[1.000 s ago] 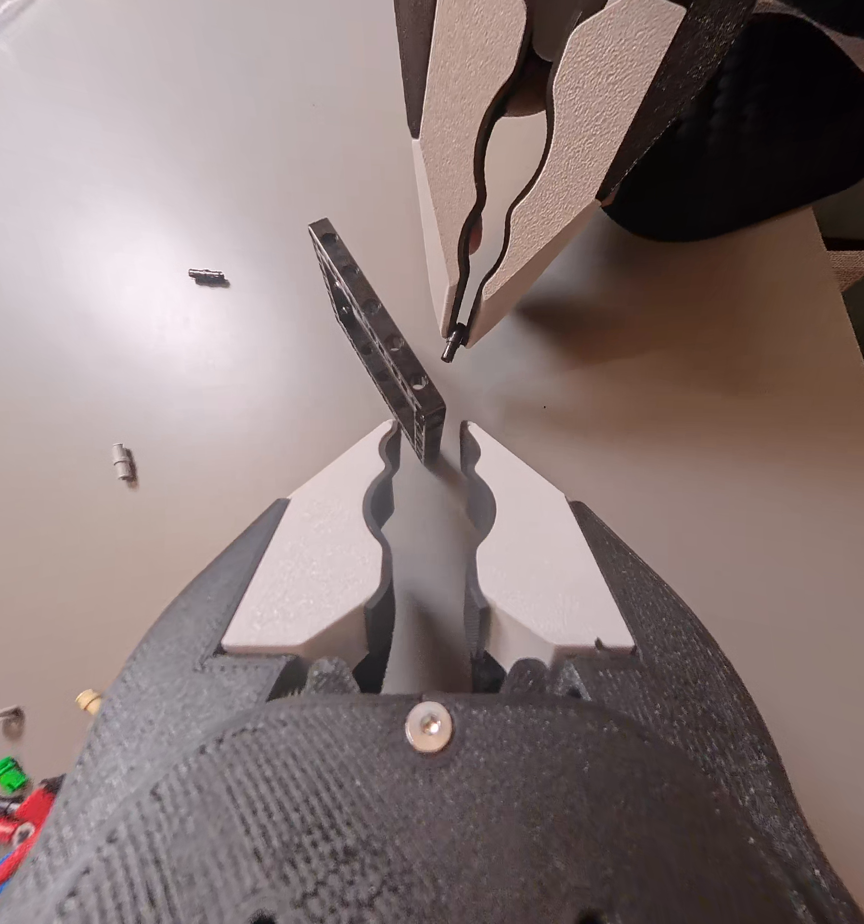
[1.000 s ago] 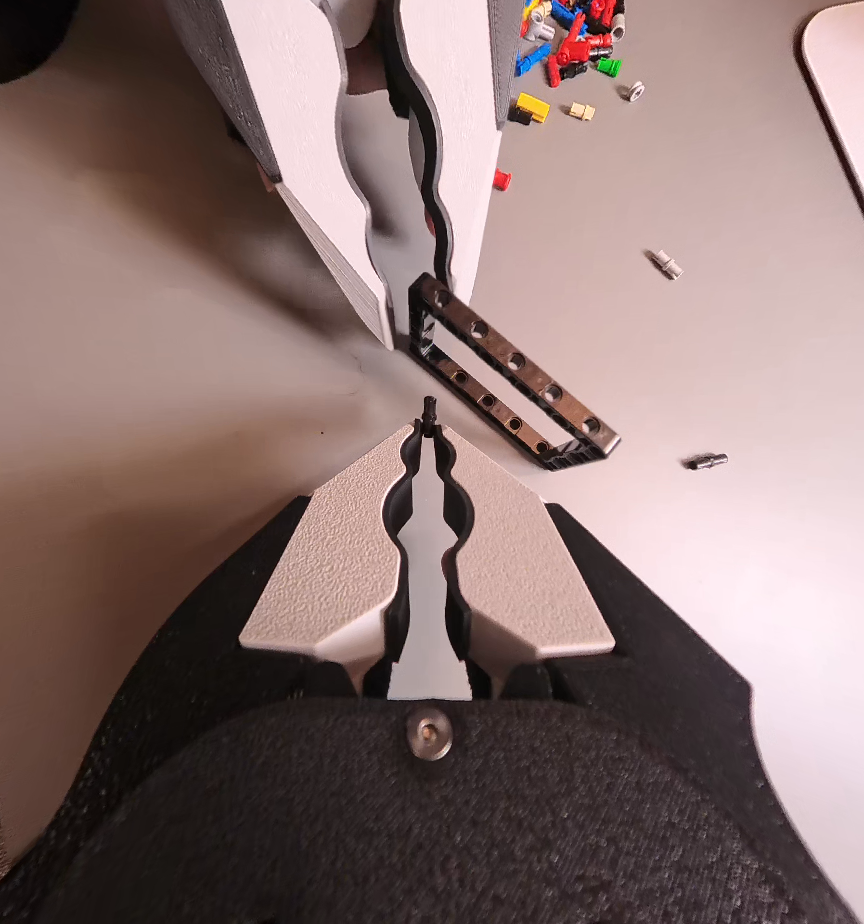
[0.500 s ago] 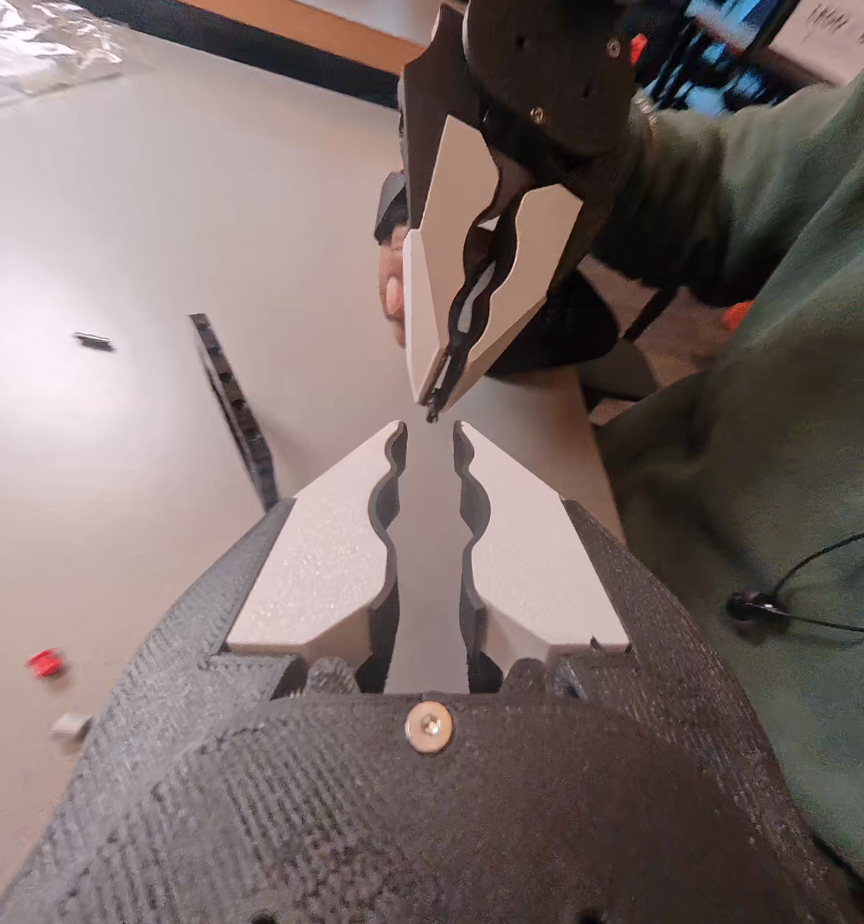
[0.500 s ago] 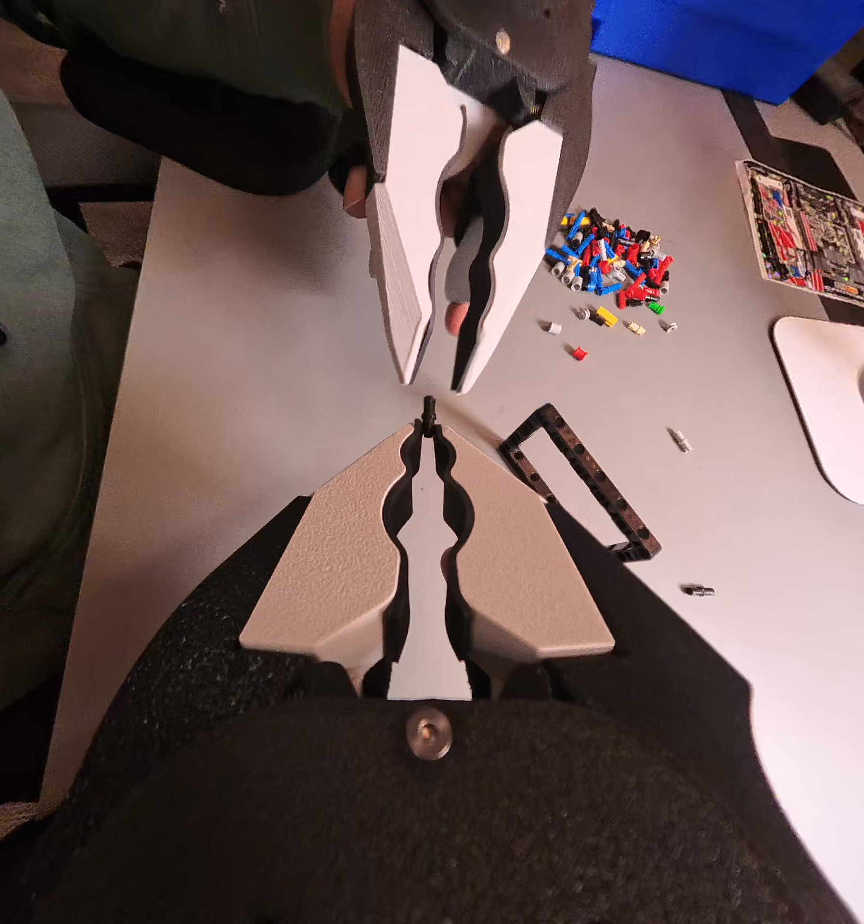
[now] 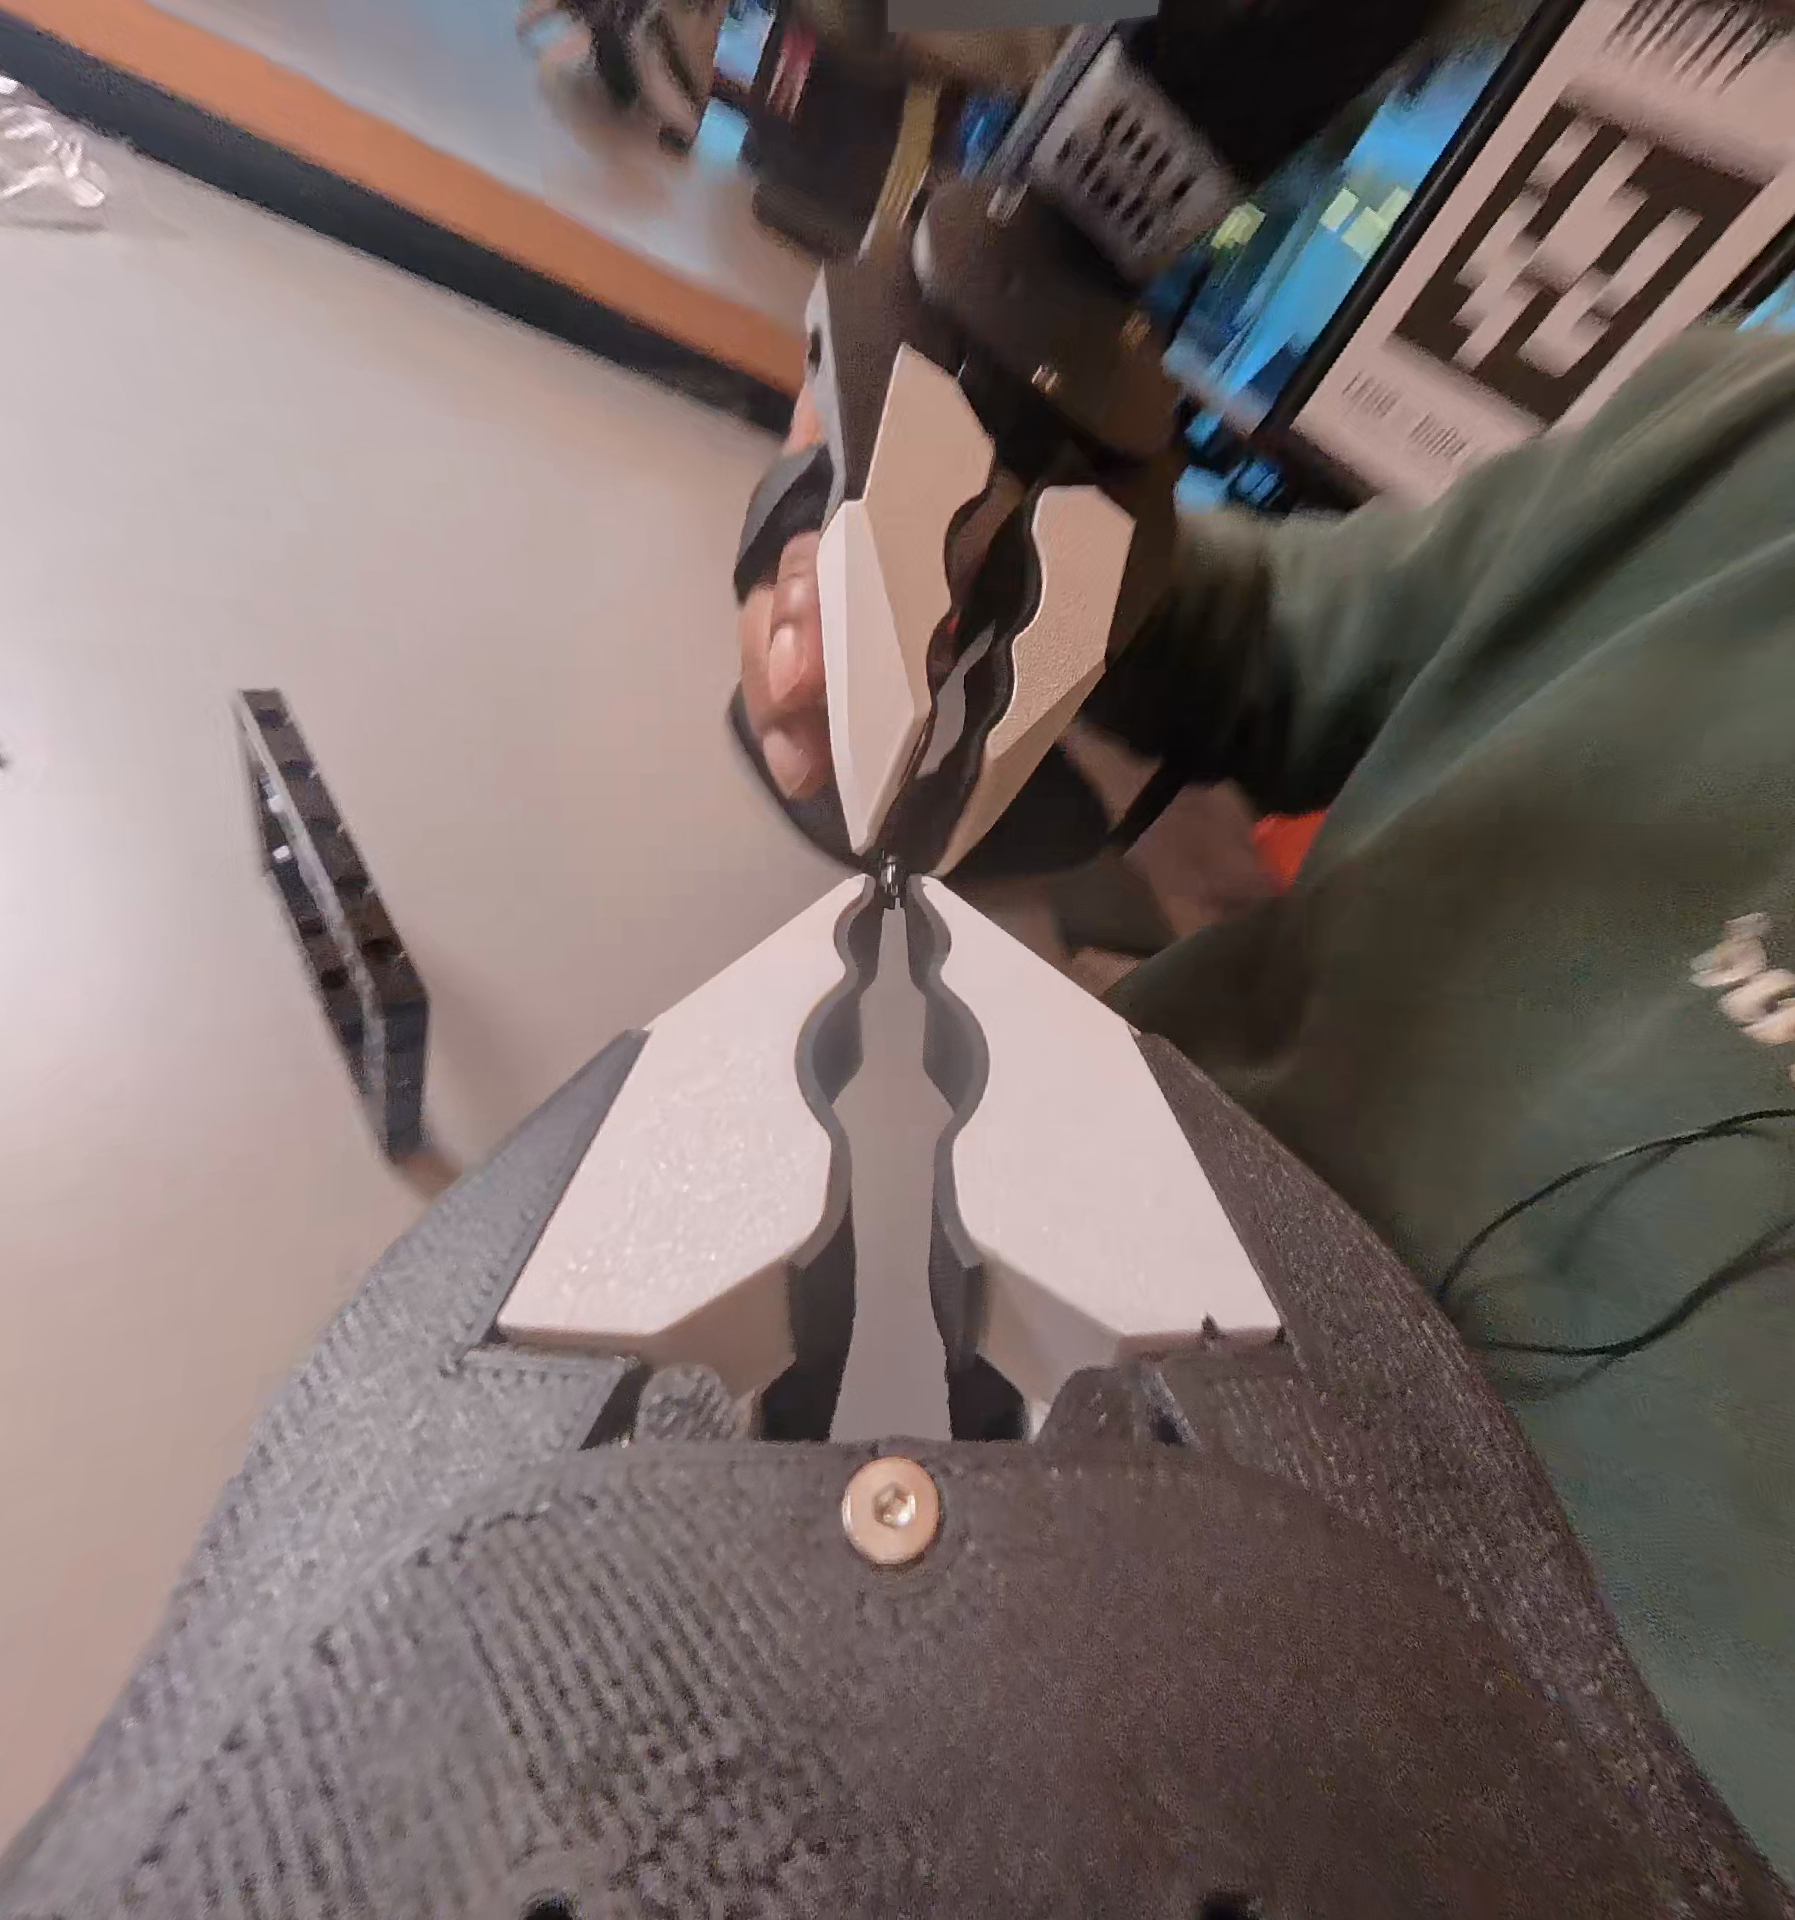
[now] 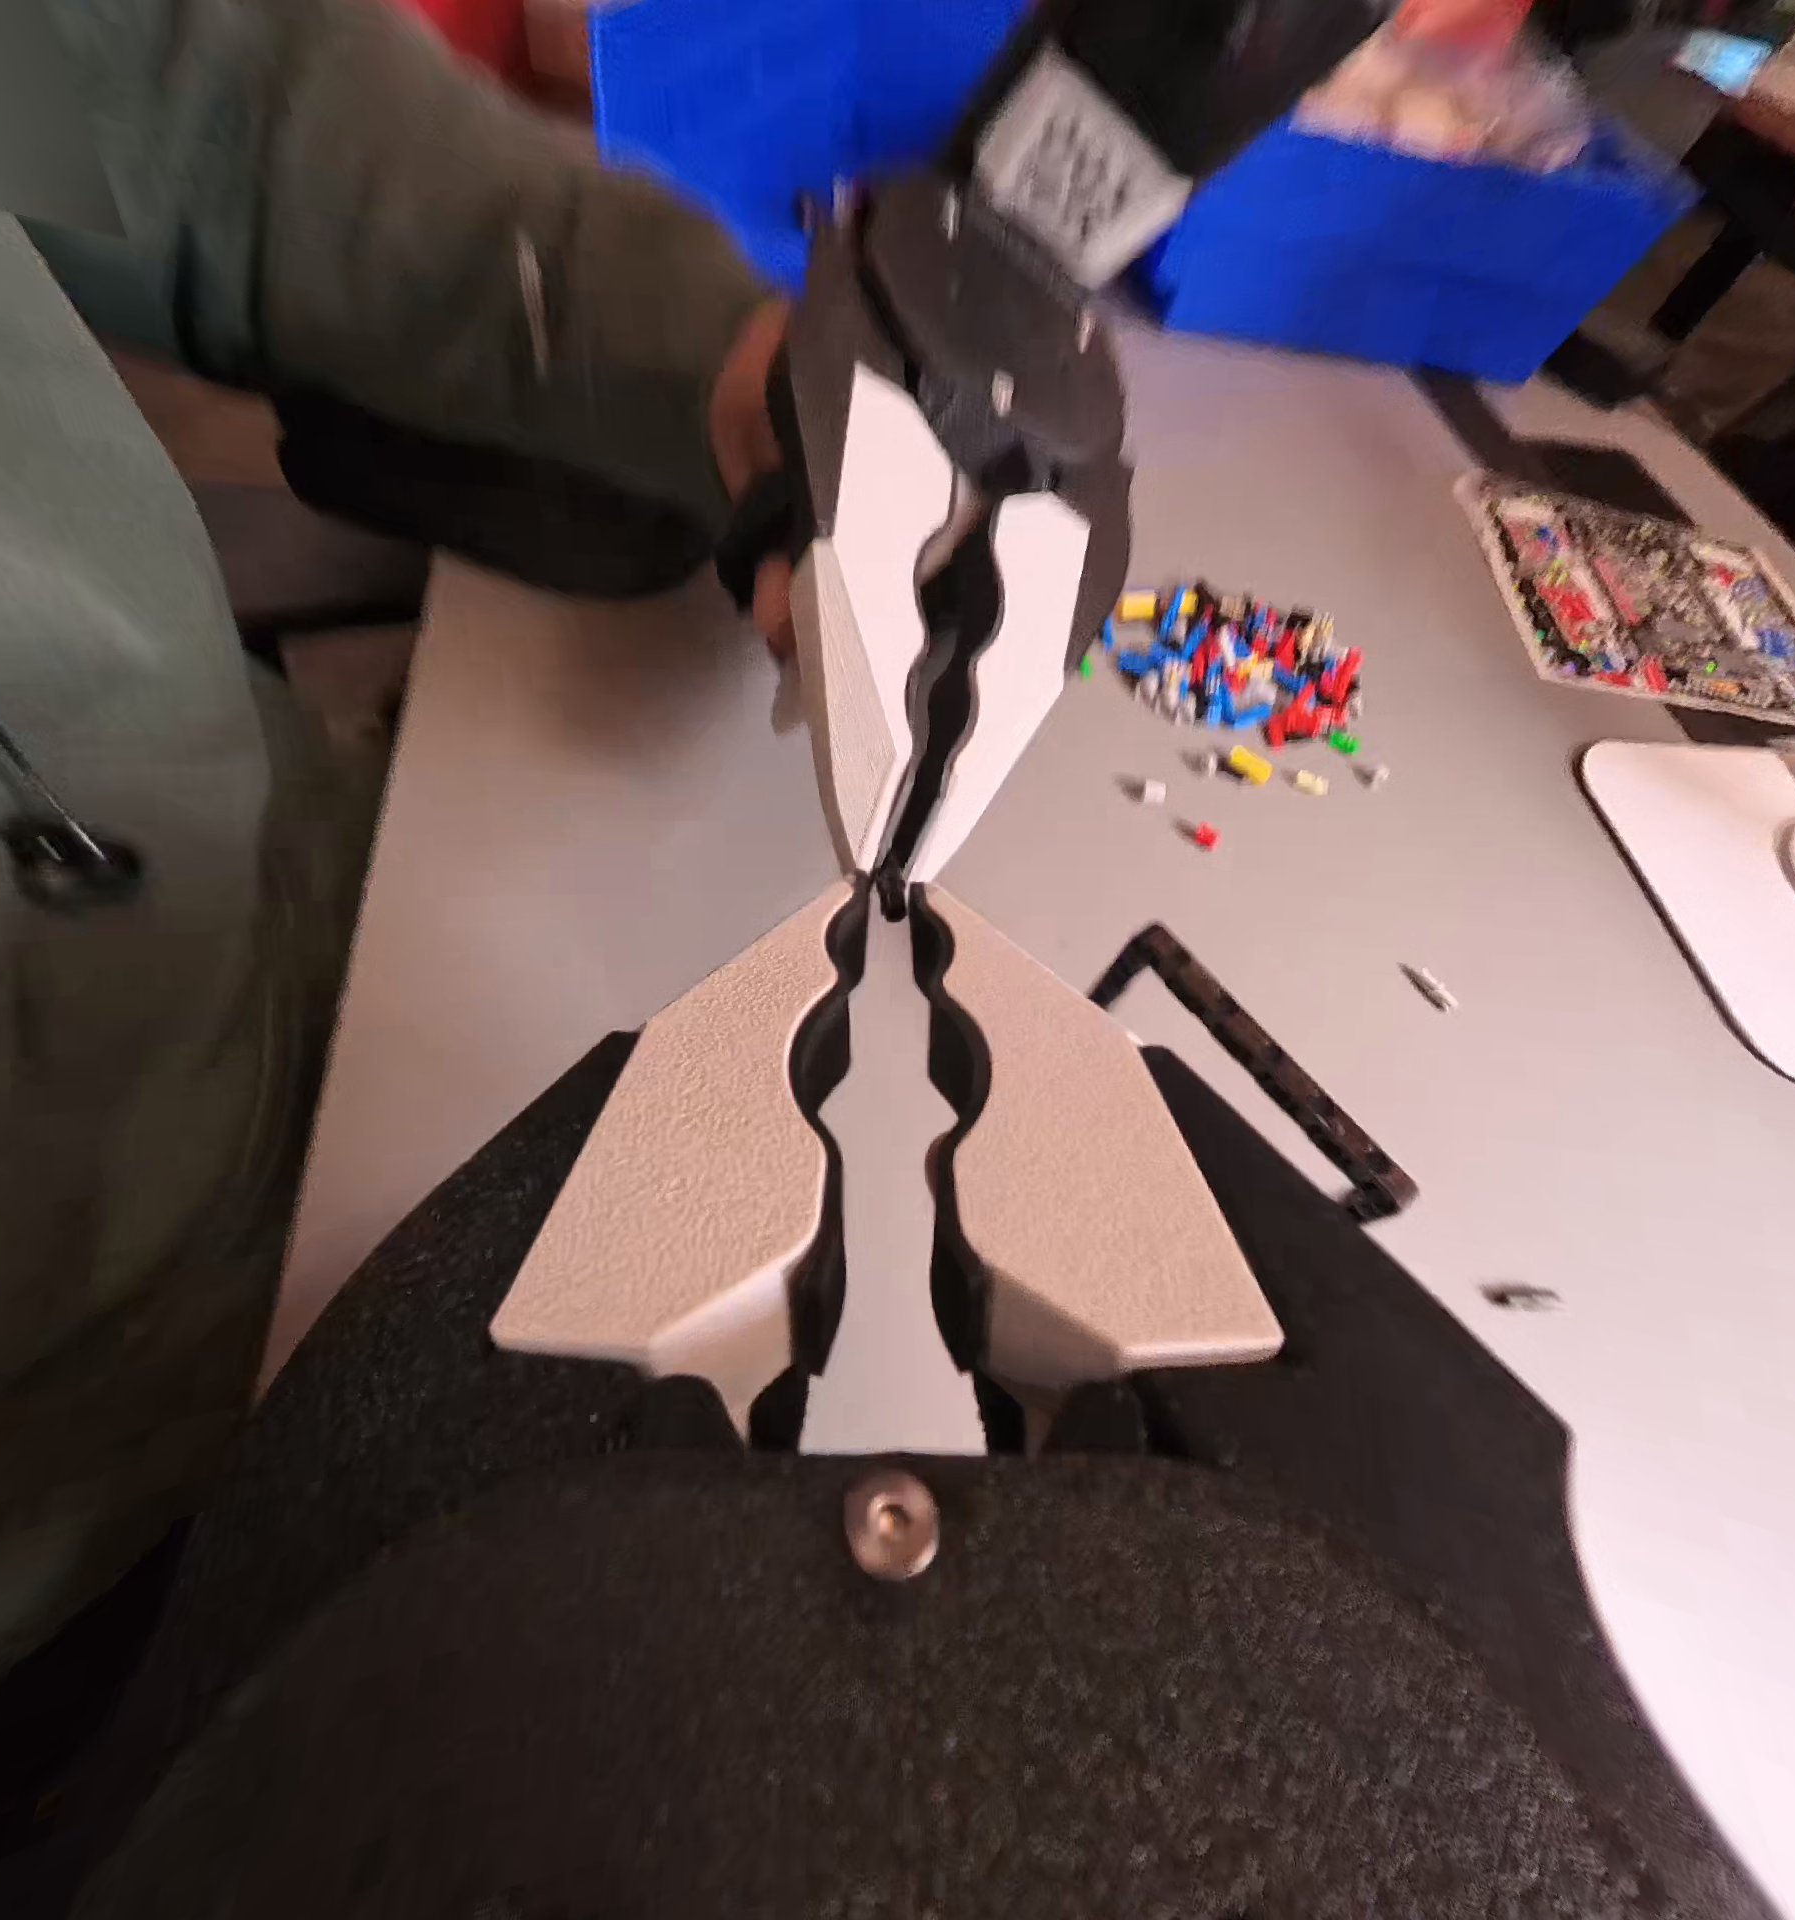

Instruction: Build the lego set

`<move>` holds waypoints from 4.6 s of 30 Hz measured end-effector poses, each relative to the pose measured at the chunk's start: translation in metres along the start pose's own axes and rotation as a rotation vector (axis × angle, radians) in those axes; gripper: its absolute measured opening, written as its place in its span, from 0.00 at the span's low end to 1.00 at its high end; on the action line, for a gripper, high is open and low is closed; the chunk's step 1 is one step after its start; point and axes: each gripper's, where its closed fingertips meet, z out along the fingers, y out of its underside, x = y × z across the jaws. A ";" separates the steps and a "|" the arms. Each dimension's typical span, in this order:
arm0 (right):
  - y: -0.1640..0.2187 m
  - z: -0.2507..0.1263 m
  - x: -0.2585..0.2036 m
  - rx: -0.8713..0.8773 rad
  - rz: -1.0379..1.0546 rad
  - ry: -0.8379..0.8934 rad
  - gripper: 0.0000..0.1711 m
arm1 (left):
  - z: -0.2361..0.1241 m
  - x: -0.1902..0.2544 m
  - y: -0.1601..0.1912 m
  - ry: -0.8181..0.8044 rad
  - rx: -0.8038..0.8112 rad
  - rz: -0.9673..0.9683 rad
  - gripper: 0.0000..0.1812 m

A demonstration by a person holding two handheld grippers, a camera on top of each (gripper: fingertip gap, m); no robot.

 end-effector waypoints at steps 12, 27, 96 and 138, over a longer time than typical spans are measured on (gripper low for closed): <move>-0.041 -0.024 0.005 0.490 0.314 0.046 0.07 | -0.014 0.021 -0.037 0.285 0.341 -0.199 0.01; -0.041 -0.019 0.002 0.484 0.312 0.027 0.01 | -0.012 0.024 -0.035 0.289 0.327 -0.186 0.01; 0.078 0.055 0.078 -0.375 0.237 0.140 0.01 | -0.019 -0.101 0.008 -0.372 -0.111 0.048 0.04; 0.093 0.054 0.067 -0.525 0.042 -0.066 0.01 | -0.026 -0.108 0.006 -0.387 -0.129 0.086 0.04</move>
